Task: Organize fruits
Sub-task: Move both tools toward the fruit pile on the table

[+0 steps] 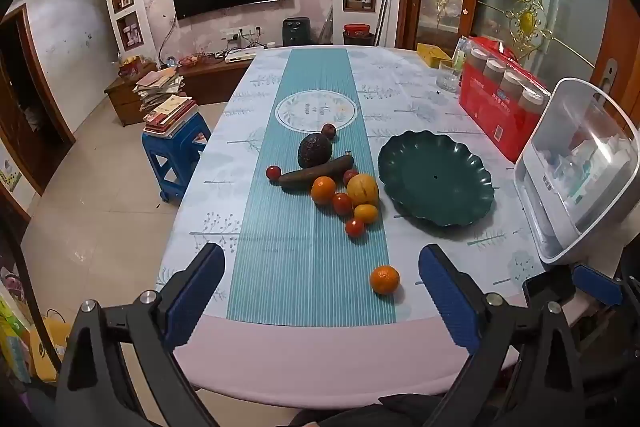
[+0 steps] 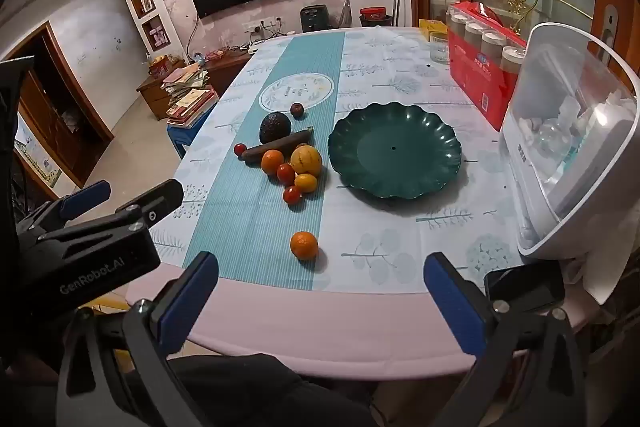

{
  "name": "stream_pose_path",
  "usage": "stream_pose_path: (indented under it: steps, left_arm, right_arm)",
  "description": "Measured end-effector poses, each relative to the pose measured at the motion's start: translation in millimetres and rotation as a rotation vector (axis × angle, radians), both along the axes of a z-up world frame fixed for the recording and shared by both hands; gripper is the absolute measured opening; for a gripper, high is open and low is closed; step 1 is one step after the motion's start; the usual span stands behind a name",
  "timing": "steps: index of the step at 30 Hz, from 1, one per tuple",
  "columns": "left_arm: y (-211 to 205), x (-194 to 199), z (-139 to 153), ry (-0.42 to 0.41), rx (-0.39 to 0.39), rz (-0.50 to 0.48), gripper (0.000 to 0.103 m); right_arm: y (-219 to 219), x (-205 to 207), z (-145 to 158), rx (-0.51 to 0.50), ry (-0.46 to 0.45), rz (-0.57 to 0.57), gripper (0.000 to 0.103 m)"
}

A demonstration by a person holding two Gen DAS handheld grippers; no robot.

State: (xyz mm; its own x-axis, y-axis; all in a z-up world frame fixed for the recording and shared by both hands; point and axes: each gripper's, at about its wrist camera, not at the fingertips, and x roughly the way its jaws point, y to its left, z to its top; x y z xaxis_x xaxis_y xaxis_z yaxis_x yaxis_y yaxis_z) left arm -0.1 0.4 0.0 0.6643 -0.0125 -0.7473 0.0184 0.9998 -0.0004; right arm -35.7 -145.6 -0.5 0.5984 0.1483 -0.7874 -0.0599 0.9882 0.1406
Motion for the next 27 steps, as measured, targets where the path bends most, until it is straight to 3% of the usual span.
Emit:
stream_pose_path:
  steps: [8,16,27]
  left_arm:
    - [1,3,0,0.009,-0.009,0.000,0.097]
    - [-3,9,19,-0.004,-0.012,-0.004,0.097]
    - [10,14,14,-0.016,-0.044,0.073,0.097]
  right_arm:
    - [2,1,-1,-0.009,0.001,0.005,0.103]
    - [5,10,-5,0.001,0.017,0.033,0.103]
    - [-6,18,-5,0.037,-0.006,0.040,0.103]
